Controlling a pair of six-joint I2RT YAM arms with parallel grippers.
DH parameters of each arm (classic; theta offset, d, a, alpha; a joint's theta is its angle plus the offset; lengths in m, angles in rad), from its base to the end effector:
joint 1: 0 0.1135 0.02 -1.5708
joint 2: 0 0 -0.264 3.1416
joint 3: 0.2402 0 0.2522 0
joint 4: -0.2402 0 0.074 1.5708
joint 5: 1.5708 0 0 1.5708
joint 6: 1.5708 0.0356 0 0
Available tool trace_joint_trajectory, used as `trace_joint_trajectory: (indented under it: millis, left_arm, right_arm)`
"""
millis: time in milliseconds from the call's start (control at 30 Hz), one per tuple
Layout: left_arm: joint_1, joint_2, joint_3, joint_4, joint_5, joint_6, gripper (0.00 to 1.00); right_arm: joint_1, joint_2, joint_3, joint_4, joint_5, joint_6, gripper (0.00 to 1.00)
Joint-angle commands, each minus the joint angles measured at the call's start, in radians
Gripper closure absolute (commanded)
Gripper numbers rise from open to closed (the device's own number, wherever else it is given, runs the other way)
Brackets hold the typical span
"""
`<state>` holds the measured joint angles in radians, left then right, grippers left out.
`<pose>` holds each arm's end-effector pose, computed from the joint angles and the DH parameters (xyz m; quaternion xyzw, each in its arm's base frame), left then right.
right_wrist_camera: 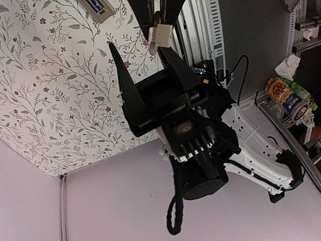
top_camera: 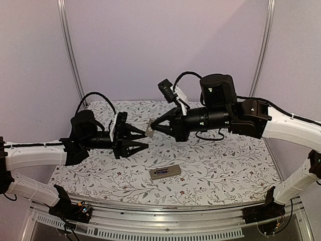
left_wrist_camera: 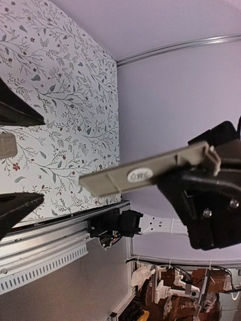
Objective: Load the batteries into the remote control
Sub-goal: Pass from the left arm to the right, then pass from the right arm to the left
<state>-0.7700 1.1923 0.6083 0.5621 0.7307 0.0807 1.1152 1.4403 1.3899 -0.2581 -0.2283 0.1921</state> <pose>0.1704 -0.1983 0.2716 0.5031 0.5050 -0.4611 0.5285 0.1410 0.3060 0.3898 -0.4174 0.6882 0.4295 0.4095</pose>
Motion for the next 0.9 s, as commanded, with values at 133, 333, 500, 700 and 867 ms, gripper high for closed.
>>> trace_joint_trajectory:
  millis: [133,333,500,700,867]
  left_arm:
    - [-0.007,0.019,0.012,-0.003,0.232,-0.066,0.57]
    - [-0.011,0.020,0.007,0.027,0.253,-0.061,0.63]
    - [-0.013,0.029,0.000,0.064,0.241,-0.074,0.81]
    - [-0.040,0.041,-0.012,0.135,0.197,-0.134,0.94]
    - [-0.044,0.030,-0.027,0.143,0.188,-0.125,1.00]
  right_arm:
    - [0.048,0.085,0.062,-0.140,-0.009,-0.105,0.99]
    - [0.060,0.101,0.085,-0.152,0.031,-0.117,1.00]
    - [0.064,0.091,0.083,-0.133,0.019,-0.117,1.00]
    - [0.070,0.113,0.093,-0.120,0.000,-0.123,1.00]
    - [0.071,0.101,0.084,-0.100,-0.012,-0.126,0.97]
